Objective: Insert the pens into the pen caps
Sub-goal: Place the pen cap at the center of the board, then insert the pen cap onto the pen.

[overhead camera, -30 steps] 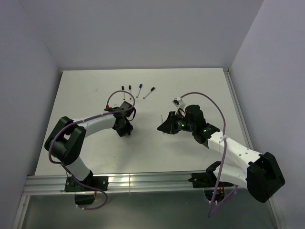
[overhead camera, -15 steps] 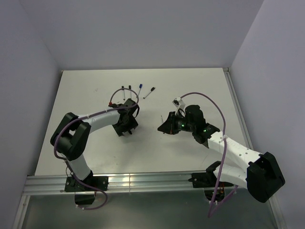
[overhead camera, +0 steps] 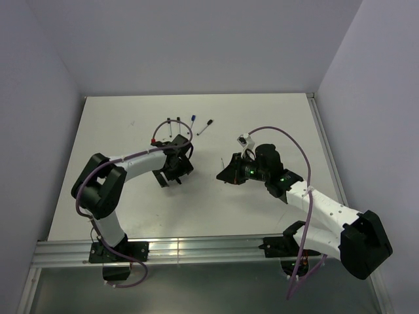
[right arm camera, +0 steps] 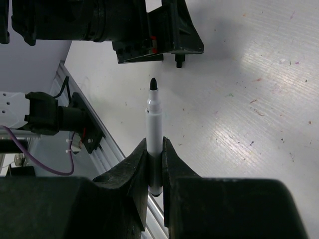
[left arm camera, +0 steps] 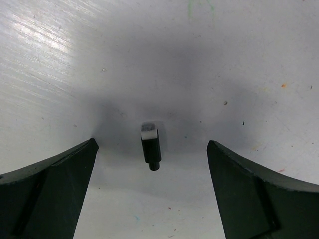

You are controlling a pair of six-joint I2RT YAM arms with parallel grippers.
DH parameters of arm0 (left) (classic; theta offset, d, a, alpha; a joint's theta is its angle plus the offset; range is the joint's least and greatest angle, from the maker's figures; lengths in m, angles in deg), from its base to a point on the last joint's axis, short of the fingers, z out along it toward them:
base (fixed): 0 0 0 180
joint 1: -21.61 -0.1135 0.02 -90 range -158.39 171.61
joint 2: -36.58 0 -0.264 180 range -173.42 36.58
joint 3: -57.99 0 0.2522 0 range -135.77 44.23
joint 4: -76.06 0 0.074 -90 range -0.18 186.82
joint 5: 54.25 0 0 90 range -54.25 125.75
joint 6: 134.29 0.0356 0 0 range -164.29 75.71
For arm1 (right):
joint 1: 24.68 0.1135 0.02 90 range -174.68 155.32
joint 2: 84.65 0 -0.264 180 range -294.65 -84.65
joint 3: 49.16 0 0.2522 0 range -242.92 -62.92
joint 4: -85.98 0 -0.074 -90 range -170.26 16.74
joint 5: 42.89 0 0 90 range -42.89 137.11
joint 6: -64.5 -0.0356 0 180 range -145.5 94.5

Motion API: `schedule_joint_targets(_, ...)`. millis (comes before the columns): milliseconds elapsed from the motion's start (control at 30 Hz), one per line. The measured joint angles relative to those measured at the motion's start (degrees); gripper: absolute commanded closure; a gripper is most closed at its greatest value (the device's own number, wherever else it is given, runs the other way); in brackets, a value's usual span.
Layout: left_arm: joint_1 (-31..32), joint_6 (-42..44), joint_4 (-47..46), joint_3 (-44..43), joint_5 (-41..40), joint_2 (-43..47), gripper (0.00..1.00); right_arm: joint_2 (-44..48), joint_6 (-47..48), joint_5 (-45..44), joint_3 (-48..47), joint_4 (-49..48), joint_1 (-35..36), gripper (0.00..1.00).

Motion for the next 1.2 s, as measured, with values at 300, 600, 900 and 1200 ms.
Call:
schedule_joint_targets(300, -0.02, 0.0, -1.57, 1.4, 0.04, 0.9, 0.04, 0.31, -0.02, 0.59, 0.0, 0.0, 0.0, 1.0)
schedule_joint_targets(600, -0.11, -0.74, 0.94, 1.18, -0.96, 0.02, 0.39, 0.96, -0.02, 1.36, 0.0, -0.04, 0.0, 1.0)
schedule_joint_targets(900, 1.42, -3.54, 5.6, -2.49, -3.17, -3.32, 0.5, 1.2, -0.04, 1.6, 0.0, -0.02, 0.0, 1.0)
schedule_joint_targets(1200, 2.4, -5.2, 6.6, -4.11, -3.17, -4.68, 0.57, 1.95, -0.04, 1.68, 0.0, -0.02, 0.0, 1.0)
